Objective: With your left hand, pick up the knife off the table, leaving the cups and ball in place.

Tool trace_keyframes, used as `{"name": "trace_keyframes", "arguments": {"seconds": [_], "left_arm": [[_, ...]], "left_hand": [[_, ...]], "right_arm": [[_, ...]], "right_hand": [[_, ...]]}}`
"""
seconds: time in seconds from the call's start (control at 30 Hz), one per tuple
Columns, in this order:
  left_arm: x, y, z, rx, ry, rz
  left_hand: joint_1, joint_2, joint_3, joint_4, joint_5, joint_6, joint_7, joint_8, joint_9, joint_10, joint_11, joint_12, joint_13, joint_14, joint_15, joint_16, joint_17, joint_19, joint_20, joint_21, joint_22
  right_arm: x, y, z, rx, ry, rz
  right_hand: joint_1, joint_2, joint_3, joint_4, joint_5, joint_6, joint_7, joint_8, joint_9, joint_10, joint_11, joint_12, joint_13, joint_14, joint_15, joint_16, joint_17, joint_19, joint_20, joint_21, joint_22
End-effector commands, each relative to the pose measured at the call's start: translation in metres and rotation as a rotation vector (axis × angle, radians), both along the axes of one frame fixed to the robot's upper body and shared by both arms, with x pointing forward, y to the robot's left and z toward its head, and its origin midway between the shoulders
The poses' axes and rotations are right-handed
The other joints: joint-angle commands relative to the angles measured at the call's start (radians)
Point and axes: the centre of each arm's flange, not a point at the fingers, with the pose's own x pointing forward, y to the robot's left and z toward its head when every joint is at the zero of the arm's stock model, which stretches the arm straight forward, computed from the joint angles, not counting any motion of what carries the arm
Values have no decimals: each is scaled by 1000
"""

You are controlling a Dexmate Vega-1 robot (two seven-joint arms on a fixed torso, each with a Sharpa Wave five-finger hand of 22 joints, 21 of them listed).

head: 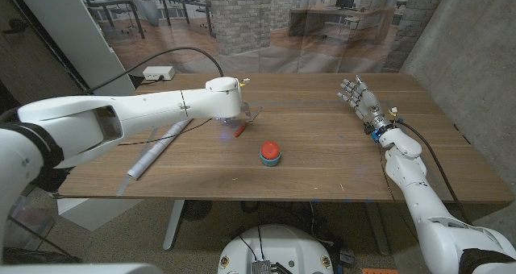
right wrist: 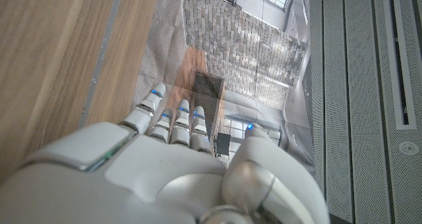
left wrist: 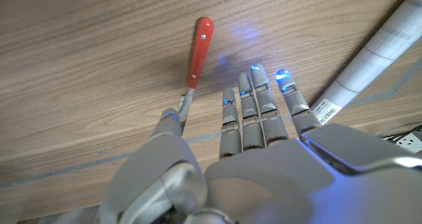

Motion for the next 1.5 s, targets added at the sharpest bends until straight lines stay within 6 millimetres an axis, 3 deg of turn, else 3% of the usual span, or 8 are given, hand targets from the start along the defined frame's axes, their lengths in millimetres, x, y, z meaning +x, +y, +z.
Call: {"name": "trace_keyframes", "arguments": {"seconds": [0.03, 0.67, 1.17, 1.5], "left_arm": [[6, -5, 2, 33, 42, -8], [12, -13, 1, 113, 102, -7], [20, -14, -5, 168, 132, 23], [23, -17, -7, 202, 106, 22]], "left_hand": [[10, -13, 1, -15, 4, 17, 54, 1, 2, 5, -2, 12, 10, 2, -5, 15, 11, 1, 5, 11, 6], [60, -19, 8, -46, 10, 21, 53, -7, 2, 1, -7, 30, 36, -12, -14, 40, 40, 0, 4, 21, 14], [96, -18, 15, -52, 11, 25, 54, -9, 4, 3, -10, 49, 57, -9, -18, 60, 57, -1, 4, 30, 21], [131, -23, 20, -55, 11, 43, 53, -6, 5, 17, -27, 75, 79, 23, -37, 81, 68, 21, 4, 48, 26]], "right_arm": [[-2, -3, 0, 12, -8, -4], [-2, -6, -2, 30, -14, -10], [-2, -8, -2, 38, -17, -19], [1, -7, 0, 42, -22, -20]], "right_hand": [[-13, 0, 0, 3, -2, 8, -2, -2, 5, 5, 1, -3, 1, 10, 5, 6, 6, 8, -2, 1, 2], [-20, -2, -3, 7, -2, 9, -1, -3, 5, 6, 1, -3, 1, 10, 5, 6, 7, 8, -1, 1, 2], [-27, -2, -6, 11, -2, 10, -2, -3, 5, 6, 1, -4, 2, 12, 5, 7, 7, 10, 0, 1, 2], [-31, -3, -7, 13, -1, 13, -1, -2, 5, 10, 0, -3, 2, 14, 5, 8, 8, 11, 0, 1, 2]]}}
